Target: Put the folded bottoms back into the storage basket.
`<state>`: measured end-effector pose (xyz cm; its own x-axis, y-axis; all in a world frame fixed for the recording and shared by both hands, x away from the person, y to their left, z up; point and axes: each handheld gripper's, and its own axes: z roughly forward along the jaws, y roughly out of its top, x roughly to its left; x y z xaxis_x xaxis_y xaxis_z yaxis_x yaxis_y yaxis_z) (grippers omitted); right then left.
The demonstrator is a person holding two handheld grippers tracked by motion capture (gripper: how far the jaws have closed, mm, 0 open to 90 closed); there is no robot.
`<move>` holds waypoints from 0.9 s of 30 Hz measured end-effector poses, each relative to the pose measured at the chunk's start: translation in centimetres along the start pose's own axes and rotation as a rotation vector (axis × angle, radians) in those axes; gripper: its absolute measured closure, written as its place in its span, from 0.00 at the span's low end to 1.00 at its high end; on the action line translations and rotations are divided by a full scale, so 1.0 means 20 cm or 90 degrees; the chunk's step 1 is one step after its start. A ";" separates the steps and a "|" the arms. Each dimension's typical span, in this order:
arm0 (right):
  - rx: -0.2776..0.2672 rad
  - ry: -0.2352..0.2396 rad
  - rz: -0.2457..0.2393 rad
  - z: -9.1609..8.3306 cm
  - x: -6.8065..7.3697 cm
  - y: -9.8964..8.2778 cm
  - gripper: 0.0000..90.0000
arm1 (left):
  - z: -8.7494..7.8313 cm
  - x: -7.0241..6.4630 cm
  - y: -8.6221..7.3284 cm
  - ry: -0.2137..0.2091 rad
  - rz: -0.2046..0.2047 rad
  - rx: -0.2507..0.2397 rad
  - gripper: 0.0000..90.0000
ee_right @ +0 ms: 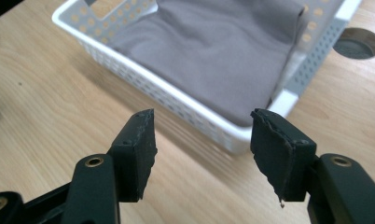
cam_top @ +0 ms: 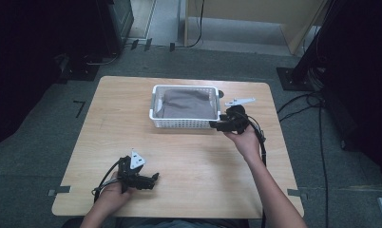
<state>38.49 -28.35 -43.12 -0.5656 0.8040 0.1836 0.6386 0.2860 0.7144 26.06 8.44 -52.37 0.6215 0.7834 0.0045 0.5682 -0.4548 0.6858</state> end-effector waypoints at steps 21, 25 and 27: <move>0.005 -0.016 -0.029 -0.07 -0.01 -0.40 0.45 | 0.00 0.00 0.00 0.000 -0.001 -0.001 0.00; 0.000 -0.016 -0.001 -0.08 -0.05 -0.47 0.44 | 0.00 0.00 0.00 0.000 0.000 0.000 0.00; 0.003 -0.022 0.002 -0.08 -0.07 -0.50 0.45 | 0.00 0.00 0.00 0.000 -0.001 -0.001 0.00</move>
<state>32.07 -33.07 -49.44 -0.5449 0.8225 0.1631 0.6431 0.2852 0.7107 26.06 8.43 -52.37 0.6207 0.7840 0.0035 0.5687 -0.4533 0.6864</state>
